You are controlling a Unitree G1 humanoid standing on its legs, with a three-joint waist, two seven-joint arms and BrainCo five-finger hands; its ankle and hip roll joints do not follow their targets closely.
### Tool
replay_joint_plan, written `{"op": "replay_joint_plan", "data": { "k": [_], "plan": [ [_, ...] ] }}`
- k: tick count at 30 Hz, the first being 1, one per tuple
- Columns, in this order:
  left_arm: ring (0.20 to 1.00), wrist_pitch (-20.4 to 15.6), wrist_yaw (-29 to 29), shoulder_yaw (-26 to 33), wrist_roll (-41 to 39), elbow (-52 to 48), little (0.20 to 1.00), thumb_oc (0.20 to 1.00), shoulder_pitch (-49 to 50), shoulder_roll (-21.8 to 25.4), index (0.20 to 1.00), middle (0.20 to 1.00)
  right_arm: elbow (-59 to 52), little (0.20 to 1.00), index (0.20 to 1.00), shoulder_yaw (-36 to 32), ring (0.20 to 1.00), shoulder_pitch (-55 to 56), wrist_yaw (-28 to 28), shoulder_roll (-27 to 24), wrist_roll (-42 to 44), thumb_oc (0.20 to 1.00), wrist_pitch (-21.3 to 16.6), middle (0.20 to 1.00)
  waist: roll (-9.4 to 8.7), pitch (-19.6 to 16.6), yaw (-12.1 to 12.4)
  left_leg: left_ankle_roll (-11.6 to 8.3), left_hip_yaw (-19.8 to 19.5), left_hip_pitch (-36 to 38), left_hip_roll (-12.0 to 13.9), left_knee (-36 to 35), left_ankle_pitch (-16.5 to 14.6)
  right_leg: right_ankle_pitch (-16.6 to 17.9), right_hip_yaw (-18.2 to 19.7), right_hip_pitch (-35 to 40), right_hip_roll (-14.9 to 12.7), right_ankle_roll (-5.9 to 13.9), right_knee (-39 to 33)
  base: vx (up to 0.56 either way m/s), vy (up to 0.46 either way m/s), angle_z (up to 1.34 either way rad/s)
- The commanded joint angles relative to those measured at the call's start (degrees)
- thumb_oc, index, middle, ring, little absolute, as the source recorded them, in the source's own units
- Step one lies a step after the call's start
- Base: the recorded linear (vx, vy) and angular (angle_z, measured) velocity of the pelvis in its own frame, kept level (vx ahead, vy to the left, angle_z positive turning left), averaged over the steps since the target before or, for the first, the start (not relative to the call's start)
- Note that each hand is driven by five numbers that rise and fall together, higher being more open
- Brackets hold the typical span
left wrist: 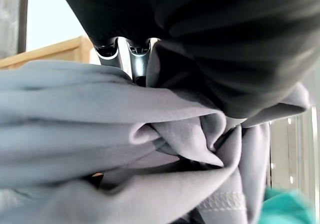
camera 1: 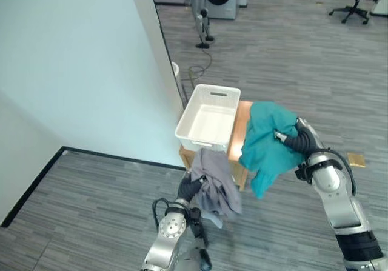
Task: Pick up bed clothes into laundry basket.
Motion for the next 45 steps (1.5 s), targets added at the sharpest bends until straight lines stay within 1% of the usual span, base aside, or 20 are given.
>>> {"op": "replay_joint_plan", "data": {
  "k": [1,2,3,4,5,6,7,8,9,12,14,18,21,30,36,39,40,41,44,45],
  "plan": [
    [0.200,-3.3,-0.2,-1.5,-0.6,-8.0,0.200,0.200,-2.2,-2.2,0.200,0.200,-5.4,0.200,0.200,-2.9,0.200,-4.8,0.0,-0.6,-0.3,0.200,-1.7,0.200,-0.04,-3.9,0.5,-10.17,-5.2,14.9,4.5,-4.6,9.8,9.8,2.9,-7.0,-2.7,-2.43,-2.1,0.54,0.011,0.79],
    [0.200,-3.2,-0.4,-1.7,-0.6,-8.1,0.200,0.200,-2.0,-2.1,0.200,0.200,-5.8,0.200,0.200,-2.8,0.200,-5.5,0.4,-0.5,-0.7,0.200,-1.5,0.200,-0.21,-4.4,0.5,-9.69,-4.4,16.2,4.3,-4.6,9.5,9.1,3.1,-5.7,-2.2,-2.31,-2.1,0.56,0.013,0.81],
    [0.200,-2.9,-0.7,-1.9,-0.9,-8.4,0.200,0.200,-1.5,-2.0,0.200,0.200,-6.0,0.200,0.200,-2.7,0.200,-6.0,1.0,0.0,-1.9,0.200,-1.2,0.200,-1.13,-4.7,0.8,-8.80,-4.2,18.9,2.9,-4.6,7.9,8.1,3.2,-2.9,-2.5,-1.04,-0.6,0.32,0.010,0.45],
    [0.200,-2.8,-0.7,-1.9,-0.9,-8.4,0.200,0.200,-1.6,-2.0,0.200,0.200,-6.0,0.200,0.200,-2.7,0.200,-6.0,1.0,0.0,-1.9,0.200,-1.1,0.200,-1.09,-4.6,1.0,-8.77,-4.0,18.9,3.0,-4.6,8.0,8.2,3.4,-3.1,-2.4,-1.15,-0.5,0.26,0.023,0.21],
    [0.200,-2.7,-0.8,-2.4,-1.1,-8.5,0.200,0.200,-1.4,-2.1,0.200,0.200,-6.5,0.200,0.200,-2.9,0.200,-6.1,1.3,0.1,-2.4,0.200,-0.9,0.200,-0.99,-4.6,0.9,-8.70,-4.6,19.5,3.1,-4.6,7.8,6.5,4.2,-3.6,-2.6,-0.84,4.1,0.18,0.032,0.13],
    [0.200,-2.9,-0.8,-3.1,-1.5,-8.0,0.200,0.200,-1.9,-2.1,0.200,0.200,-7.2,0.200,0.200,-3.3,0.200,-8.3,1.5,-0.4,-2.7,0.200,-0.5,0.200,-0.22,-4.2,0.3,-8.56,-5.5,19.8,3.8,-4.6,7.5,4.9,7.6,-7.9,-2.0,-0.91,11.4,0.18,0.034,0.12],
    [0.200,-2.9,-0.8,-3.0,-1.5,-7.9,0.200,0.200,-2.1,-2.2,0.200,0.200,-7.1,0.200,0.200,-3.3,0.200,-8.5,1.5,-0.5,-2.8,0.200,-0.4,0.200,-0.23,-4.5,0.6,-8.50,-5.2,19.4,3.9,-4.6,7.5,4.3,8.1,-9.2,-2.3,-0.97,12.9,0.15,-0.011,0.27],
    [0.200,-3.1,-0.6,-2.7,-1.6,-7.4,0.200,0.200,-3.2,-1.6,0.200,0.200,-7.0,0.200,0.200,-3.2,0.200,-12.1,2.0,-1.4,-3.4,0.200,-0.1,0.200,-0.82,-4.4,0.3,-8.35,-4.8,20.0,3.5,-4.6,6.1,5.5,11.3,-14.7,-3.3,-0.76,13.0,0.02,-0.034,0.38],
    [0.200,-3.1,-0.7,-2.6,-1.6,-7.3,0.200,0.200,-3.4,-1.7,0.200,0.200,-7.0,0.200,0.200,-3.2,0.200,-12.3,2.0,-1.4,-3.4,0.200,-0.1,0.200,-0.69,-4.6,0.6,-8.34,-4.4,19.7,3.8,-4.6,6.4,6.0,11.6,-15.2,-3.0,-0.94,12.8,0.05,-0.105,0.10],
    [0.200,-3.3,-1.4,-3.5,-1.7,-6.6,0.200,0.200,-4.6,-1.0,0.200,0.200,-4.3,0.200,0.200,-3.2,0.200,-15.7,2.1,-2.3,-4.5,0.200,0.6,0.200,-2.35,-5.0,-0.6,-8.82,-6.5,18.8,2.1,-4.6,5.0,12.0,15.0,-15.9,-4.3,-1.42,-0.3,0.04,-0.126,0.09],
    [0.200,-3.2,-1.5,-3.1,-1.2,-6.7,0.200,0.200,-3.7,-1.3,0.200,0.200,-2.6,0.200,0.200,-2.4,0.200,-15.3,1.0,-1.3,-5.9,0.200,1.1,0.200,-2.66,-5.1,-0.3,-8.76,-6.0,19.8,2.0,-4.6,5.0,13.0,12.6,-14.2,-5.6,-1.08,-2.1,0.08,-0.067,0.84],
    [0.200,-3.0,-1.6,-2.3,-1.8,-7.8,0.200,0.200,-0.5,-1.9,0.200,0.200,-0.9,0.200,0.200,-0.6,0.200,-10.4,0.6,1.8,-6.6,0.200,1.4,0.200,-1.96,-5.7,0.5,-8.55,-7.6,20.5,1.6,-4.6,5.4,12.1,8.1,-11.6,-5.3,-1.37,-2.1,0.06,-0.065,0.14],
    [0.200,-3.0,-1.5,-2.4,-1.8,-8.0,0.200,0.200,0.4,-1.8,0.200,0.200,0.8,0.200,0.200,1.1,0.200,-9.4,0.6,2.6,-6.6,0.200,0.9,0.200,-1.60,-5.9,0.7,-8.79,-8.3,20.6,1.5,-4.6,5.6,11.6,6.5,-10.7,-5.2,-1.40,-2.1,0.04,-0.034,0.27],
    [0.200,-4.0,-0.8,-2.0,-1.9,-7.2,0.200,0.200,3.0,-1.4,0.200,0.200,11.7,0.200,0.200,9.0,0.200,-8.9,-1.2,6.6,-7.8,0.200,-0.3,0.200,-0.89,-5.6,2.6,-9.43,-10.0,20.9,1.9,-4.6,6.1,10.7,4.9,-9.2,-4.8,-1.67,-2.1,0.02,-0.041,0.00],
    [0.200,-5.0,-0.3,-2.0,-1.7,-6.0,0.200,0.200,4.0,-1.4,0.200,0.200,25.0,0.200,0.200,13.7,0.200,-7.9,-3.4,10.3,-9.7,0.200,0.9,0.200,-0.38,-5.7,3.7,-9.68,-10.9,20.8,1.9,-4.6,6.3,10.2,4.2,-8.8,-4.7,-1.77,-2.1,0.01,-0.014,0.07],
    [0.200,-5.6,-0.6,-3.1,-2.0,-5.0,0.200,0.200,3.8,-1.7,0.200,0.200,39.6,0.200,0.200,17.0,0.200,-10.4,-4.9,13.5,-10.5,0.200,2.5,0.200,0.00,-5.7,4.8,-9.87,-11.5,20.7,1.6,-4.6,6.5,10.1,3.8,-8.6,-4.7,-1.82,-2.1,0.00,-0.005,0.11],
    [0.200,-5.6,-0.6,-3.1,-2.0,-5.0,0.200,0.200,3.8,-1.7,0.200,0.200,40.4,0.260,0.260,17.0,0.260,-10.9,-5.3,13.8,-10.5,0.260,2.3,0.260,-0.01,-5.7,4.7,-9.88,-11.5,20.6,1.7,-4.6,6.5,10.1,3.8,-8.7,-4.6,-1.82,-2.1,-0.01,-0.008,0.11],
    [0.200,-6.3,-0.9,-4.3,-2.3,-4.1,0.200,0.200,3.1,-1.9,0.200,0.200,51.3,1.000,1.000,18.0,1.000,-15.2,-8.5,16.6,-9.6,1.000,3.7,1.000,0.52,-5.7,5.4,-10.12,-11.6,20.4,1.7,-4.6,6.7,10.2,3.6,-8.7,-4.6,-1.86,-2.1,-0.01,-0.007,0.06],
    [0.200,-6.8,-0.9,-4.6,-2.3,-3.5,0.200,0.200,1.8,-1.9,0.200,0.200,55.7,1.000,1.000,18.8,1.000,-18.3,-11.3,18.0,-8.3,1.000,2.6,1.000,0.71,-5.4,5.4,-10.21,-11.4,20.5,1.9,-4.6,6.7,10.3,3.9,-8.8,-4.5,-1.89,-2.1,0.00,-0.004,0.02],
    [0.200,-6.7,-0.8,-4.5,-2.3,-3.4,0.200,0.200,0.6,-2.0,0.200,0.200,51.8,1.000,1.000,18.3,1.000,-18.3,-11.0,17.7,-7.3,1.000,1.7,1.000,0.75,-5.3,4.8,-10.26,-11.0,20.8,2.0,-4.6,6.6,10.5,4.4,-9.1,-4.6,-1.90,-2.1,-0.01,-0.020,-0.04]
  ]
}}
